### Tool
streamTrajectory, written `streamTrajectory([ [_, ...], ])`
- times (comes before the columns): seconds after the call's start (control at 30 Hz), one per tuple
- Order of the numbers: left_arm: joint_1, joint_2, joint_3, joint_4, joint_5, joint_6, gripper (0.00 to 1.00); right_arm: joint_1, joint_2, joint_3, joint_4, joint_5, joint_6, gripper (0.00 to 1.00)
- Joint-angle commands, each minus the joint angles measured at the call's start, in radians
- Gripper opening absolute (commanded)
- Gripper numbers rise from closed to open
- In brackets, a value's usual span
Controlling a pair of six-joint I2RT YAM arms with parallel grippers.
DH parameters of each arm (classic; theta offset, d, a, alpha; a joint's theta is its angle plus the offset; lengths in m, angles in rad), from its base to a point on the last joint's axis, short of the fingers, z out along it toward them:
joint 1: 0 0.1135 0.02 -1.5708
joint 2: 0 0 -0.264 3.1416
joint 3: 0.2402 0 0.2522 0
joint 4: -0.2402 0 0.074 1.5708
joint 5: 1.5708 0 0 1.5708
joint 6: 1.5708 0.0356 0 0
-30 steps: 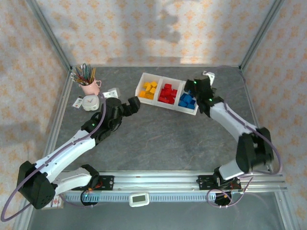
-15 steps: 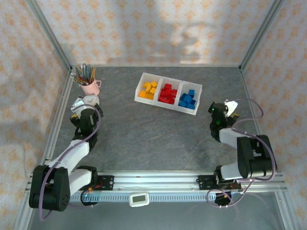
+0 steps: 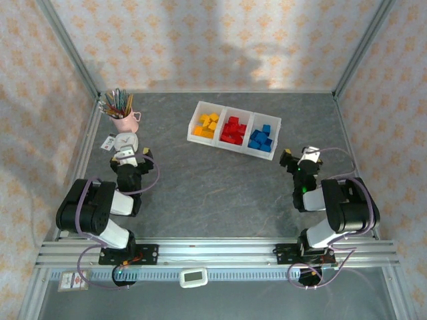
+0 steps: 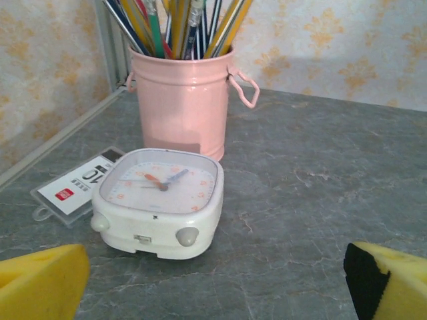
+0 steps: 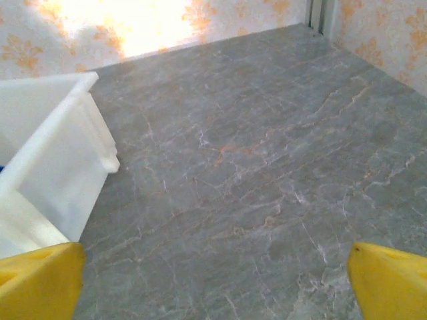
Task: Sort the legos into containers by color
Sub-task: Reset both arms
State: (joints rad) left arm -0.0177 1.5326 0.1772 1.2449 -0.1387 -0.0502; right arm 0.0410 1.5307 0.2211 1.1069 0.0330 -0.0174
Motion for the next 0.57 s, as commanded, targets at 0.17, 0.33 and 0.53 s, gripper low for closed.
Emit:
streamTrajectory([
  [0.17,0.007,0.005,0.026,0.104,-0.017,0.010,1.00,-0.012,-0.012,0.011,0.121,-0.047,-0.022,1.00],
  [0.33,0.007,0.003,0.028,0.094,-0.018,0.010,1.00,-0.010,-0.010,0.015,0.114,-0.045,-0.024,1.00],
  [0.53,0.007,0.003,0.028,0.094,-0.017,0.010,1.00,-0.012,-0.013,0.014,0.112,-0.059,-0.026,1.00],
])
